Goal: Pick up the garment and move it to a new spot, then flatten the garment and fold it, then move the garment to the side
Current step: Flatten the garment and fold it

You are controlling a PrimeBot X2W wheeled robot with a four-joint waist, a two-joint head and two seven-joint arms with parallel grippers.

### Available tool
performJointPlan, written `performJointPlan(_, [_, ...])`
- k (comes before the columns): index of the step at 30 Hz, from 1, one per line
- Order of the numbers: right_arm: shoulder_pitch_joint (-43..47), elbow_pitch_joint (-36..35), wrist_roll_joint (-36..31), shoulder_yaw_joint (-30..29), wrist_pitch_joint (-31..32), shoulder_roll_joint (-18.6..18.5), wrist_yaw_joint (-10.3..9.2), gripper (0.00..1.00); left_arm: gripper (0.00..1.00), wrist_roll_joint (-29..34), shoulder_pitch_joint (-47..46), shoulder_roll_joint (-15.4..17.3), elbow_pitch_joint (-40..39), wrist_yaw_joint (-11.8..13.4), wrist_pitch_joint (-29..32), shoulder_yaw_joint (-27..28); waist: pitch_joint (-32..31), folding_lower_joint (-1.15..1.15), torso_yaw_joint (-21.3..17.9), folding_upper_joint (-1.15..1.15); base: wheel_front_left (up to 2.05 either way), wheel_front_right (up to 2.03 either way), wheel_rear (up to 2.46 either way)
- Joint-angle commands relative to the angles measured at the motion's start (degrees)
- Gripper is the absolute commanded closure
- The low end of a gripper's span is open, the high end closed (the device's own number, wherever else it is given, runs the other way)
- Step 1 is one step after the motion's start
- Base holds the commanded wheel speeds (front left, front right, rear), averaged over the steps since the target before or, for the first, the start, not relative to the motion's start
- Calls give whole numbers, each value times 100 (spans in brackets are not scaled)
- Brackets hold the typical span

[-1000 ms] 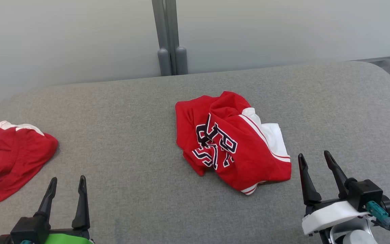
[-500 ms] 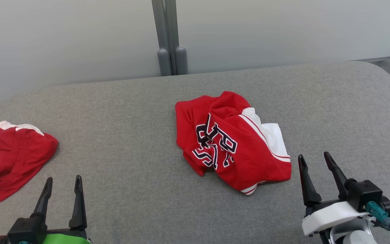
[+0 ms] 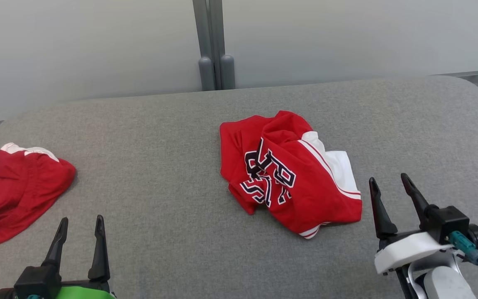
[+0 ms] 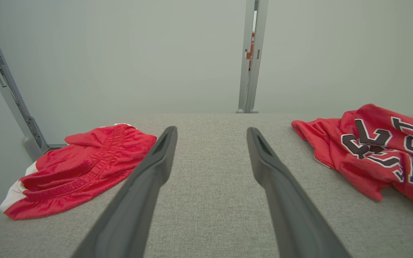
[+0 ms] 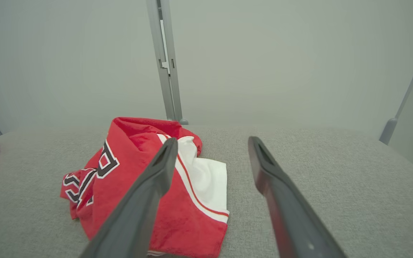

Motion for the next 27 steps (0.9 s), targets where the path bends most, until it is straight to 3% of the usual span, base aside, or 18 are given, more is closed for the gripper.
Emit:
performJointPlan(1, [-144,124,-55,31,-16,-84,-2,0,0,49,-60,-10,-2,-25,-5,-3,29,0,36,0,0,0,0])
performJointPlan(14, [-1971,1859,-14,388,91,-803,-4,0,0,-36,-509,18,57,-22,-5,-301,681,0,419,0,0,0,0])
performJointPlan(27, [-3178,3946,198,565,19,-1047,-4,0,0,-102,-1033,-22,98,-21,-5,-519,1321,0,772,0,0,0,0])
